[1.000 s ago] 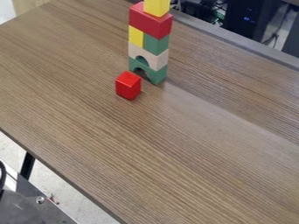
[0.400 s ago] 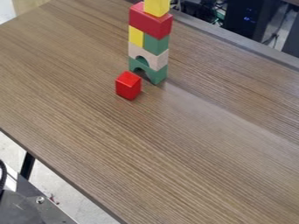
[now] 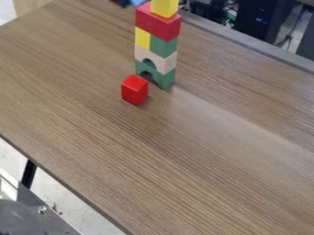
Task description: Put the blue object on the table
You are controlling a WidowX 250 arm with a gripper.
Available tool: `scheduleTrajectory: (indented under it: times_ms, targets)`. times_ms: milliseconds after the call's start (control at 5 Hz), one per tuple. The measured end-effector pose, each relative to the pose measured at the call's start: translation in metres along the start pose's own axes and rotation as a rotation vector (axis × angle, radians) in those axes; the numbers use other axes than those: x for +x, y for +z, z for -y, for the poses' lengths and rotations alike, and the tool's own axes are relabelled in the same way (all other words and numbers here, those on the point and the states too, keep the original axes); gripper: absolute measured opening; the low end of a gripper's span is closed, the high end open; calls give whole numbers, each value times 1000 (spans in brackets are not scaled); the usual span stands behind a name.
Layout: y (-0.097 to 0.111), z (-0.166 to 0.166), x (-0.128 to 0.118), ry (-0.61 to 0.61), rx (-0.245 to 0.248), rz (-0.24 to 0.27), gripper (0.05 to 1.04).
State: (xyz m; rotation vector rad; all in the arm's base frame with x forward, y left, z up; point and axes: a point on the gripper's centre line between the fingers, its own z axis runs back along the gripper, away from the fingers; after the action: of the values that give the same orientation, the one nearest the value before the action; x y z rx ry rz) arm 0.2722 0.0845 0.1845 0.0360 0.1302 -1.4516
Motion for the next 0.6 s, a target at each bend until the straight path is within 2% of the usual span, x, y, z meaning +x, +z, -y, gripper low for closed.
scheduleTrajectory:
  times_ms: [400, 600]
  targets:
    - [-20, 2, -17, -151, 78, 140, 575]
    - [-34, -2, -18, -381, 113, 129, 575]
